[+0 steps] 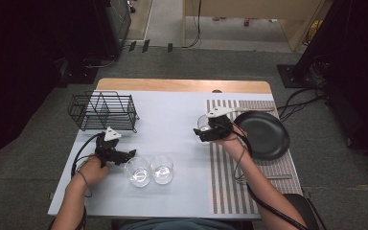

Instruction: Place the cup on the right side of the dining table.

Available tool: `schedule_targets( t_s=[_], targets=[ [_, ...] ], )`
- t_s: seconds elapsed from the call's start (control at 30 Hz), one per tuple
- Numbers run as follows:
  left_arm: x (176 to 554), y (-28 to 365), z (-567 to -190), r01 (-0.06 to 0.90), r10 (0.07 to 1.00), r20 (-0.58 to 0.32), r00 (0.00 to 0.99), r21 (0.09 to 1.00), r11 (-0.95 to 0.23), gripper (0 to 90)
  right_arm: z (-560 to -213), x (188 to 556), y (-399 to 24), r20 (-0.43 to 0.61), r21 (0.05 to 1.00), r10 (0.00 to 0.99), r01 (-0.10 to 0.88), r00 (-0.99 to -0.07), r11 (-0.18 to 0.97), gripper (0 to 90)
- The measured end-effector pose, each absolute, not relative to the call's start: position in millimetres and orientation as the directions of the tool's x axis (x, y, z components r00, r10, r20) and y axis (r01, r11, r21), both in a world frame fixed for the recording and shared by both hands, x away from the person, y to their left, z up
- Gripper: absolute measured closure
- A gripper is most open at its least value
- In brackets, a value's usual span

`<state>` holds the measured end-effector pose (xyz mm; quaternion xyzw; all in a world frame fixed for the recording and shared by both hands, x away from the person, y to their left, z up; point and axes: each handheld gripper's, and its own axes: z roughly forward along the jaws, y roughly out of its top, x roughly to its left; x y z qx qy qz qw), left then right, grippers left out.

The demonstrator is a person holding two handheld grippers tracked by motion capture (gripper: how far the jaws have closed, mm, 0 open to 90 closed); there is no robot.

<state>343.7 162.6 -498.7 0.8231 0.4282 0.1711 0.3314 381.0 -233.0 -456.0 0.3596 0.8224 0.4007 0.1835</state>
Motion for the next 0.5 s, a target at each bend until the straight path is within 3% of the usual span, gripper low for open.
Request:
schedule_targets(
  t_s=[0.5],
  targets=[
    [343.7,162.6,-498.6,0.592,0.818,-0.002,0.575,0.692,-0.414,0.0,-457.3,386.3,-242.5,-0.018,0.788,0.765,0.462,-0.644,0.407,19.2]
  ],
)
